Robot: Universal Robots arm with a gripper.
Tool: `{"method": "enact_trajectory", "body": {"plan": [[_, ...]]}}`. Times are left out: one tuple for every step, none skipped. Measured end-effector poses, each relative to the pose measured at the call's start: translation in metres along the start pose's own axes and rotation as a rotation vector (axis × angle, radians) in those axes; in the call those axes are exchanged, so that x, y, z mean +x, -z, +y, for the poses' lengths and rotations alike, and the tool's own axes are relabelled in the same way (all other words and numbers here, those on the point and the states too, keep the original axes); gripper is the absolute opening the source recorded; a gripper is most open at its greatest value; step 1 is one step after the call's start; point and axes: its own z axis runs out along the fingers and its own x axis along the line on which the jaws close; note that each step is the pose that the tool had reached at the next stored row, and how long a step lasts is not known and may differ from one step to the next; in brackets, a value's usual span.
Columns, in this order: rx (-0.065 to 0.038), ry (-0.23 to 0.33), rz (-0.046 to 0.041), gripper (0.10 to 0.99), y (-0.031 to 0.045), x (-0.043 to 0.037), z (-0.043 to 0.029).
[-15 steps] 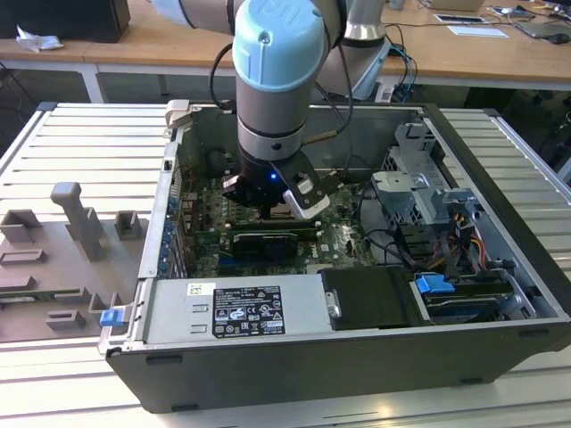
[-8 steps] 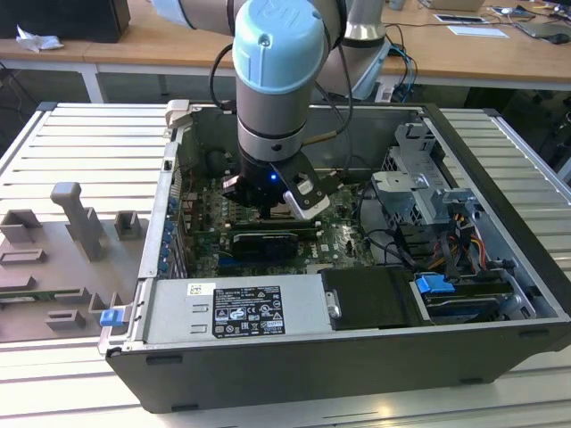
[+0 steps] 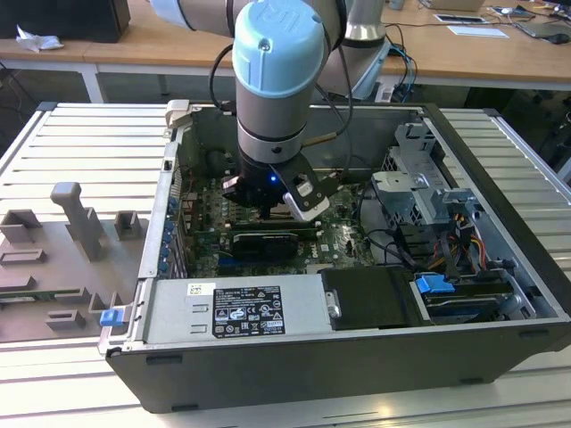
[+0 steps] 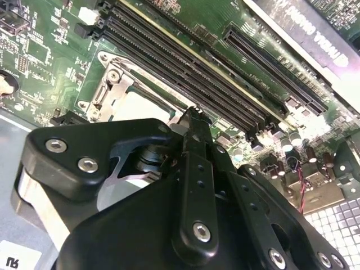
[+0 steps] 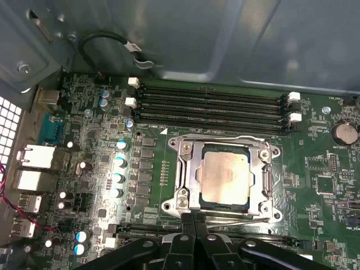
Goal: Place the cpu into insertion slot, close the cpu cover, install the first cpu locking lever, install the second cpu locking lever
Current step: 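Install the second cpu locking lever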
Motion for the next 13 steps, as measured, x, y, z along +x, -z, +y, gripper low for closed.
{"method": "enact_trajectory", "body": {"plan": [[-0.005,0.0,-0.0004,0.106,0.0002,0.0001,-0.001],[-0.01,0.0,-0.0009,0.106,0.0004,0.0003,-0.002],[-0.014,0.0,-0.0012,0.106,0.0006,0.0005,-0.0027],[-0.018,0.0,-0.0016,0.106,0.0007,0.0008,-0.0031],[-0.026,0.0,-0.0023,0.106,0.001,0.0017,-0.0044],[-0.027,0.0,-0.0024,0.106,0.0011,0.002,-0.0049],[-0.028,0.0,-0.0024,0.106,0.0012,0.0023,-0.0052],[-0.029,0.0,-0.0025,0.106,0.0013,0.0029,-0.0058],[-0.03,0.0,-0.0026,0.106,0.0014,0.0035,-0.0062],[-0.031,0.0,-0.0027,0.106,0.0015,0.0042,-0.0065],[-0.031,0.0,-0.0027,0.106,0.0015,0.0048,-0.0068],[-0.032,0.0,-0.0028,0.106,0.0016,0.0054,-0.0071],[-0.032,0.0,-0.0028,0.106,0.0016,0.006,-0.0074]]}}
